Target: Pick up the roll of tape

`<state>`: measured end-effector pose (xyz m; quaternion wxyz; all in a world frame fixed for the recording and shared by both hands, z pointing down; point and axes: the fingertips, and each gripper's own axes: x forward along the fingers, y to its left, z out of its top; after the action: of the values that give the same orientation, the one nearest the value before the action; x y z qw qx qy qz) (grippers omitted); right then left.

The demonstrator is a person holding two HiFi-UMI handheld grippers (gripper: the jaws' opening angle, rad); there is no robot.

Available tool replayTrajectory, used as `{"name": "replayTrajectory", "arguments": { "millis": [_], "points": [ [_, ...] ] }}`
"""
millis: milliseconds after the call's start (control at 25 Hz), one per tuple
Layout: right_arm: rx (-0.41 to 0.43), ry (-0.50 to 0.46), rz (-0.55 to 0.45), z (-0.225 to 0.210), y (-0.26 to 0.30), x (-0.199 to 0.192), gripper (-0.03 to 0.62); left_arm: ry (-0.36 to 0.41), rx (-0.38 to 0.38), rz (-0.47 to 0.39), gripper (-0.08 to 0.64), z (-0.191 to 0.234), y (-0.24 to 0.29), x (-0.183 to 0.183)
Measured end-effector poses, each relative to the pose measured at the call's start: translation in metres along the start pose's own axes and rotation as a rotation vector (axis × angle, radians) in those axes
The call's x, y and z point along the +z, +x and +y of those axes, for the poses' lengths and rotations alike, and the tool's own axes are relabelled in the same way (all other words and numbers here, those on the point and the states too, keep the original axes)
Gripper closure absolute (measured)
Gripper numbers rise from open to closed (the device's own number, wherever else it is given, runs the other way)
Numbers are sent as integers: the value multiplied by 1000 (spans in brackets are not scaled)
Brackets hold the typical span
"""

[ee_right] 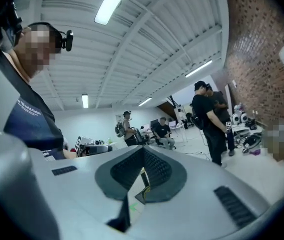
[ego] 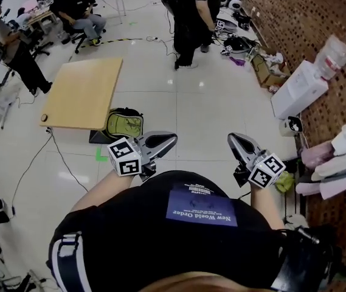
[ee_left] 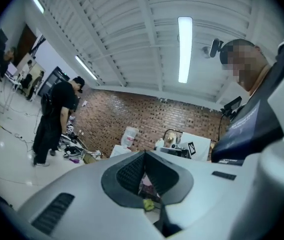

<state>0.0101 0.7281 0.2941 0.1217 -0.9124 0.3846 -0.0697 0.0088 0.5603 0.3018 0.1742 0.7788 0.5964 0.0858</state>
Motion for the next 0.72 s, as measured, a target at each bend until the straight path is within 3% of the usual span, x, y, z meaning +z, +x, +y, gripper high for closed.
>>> {"name": "replayTrajectory", "arguments": {
  "millis": [200,440,720],
  "points": [
    [183,-2,54,-68,57,24,606,17,176,-77,552,44,26,27],
    [381,-19,89,-144,102,43,606,43,366,-144,552,73,72,29],
    [578,-25,160,-118,198,31,606,32,576,-234,552,106,7,38]
  ]
}}
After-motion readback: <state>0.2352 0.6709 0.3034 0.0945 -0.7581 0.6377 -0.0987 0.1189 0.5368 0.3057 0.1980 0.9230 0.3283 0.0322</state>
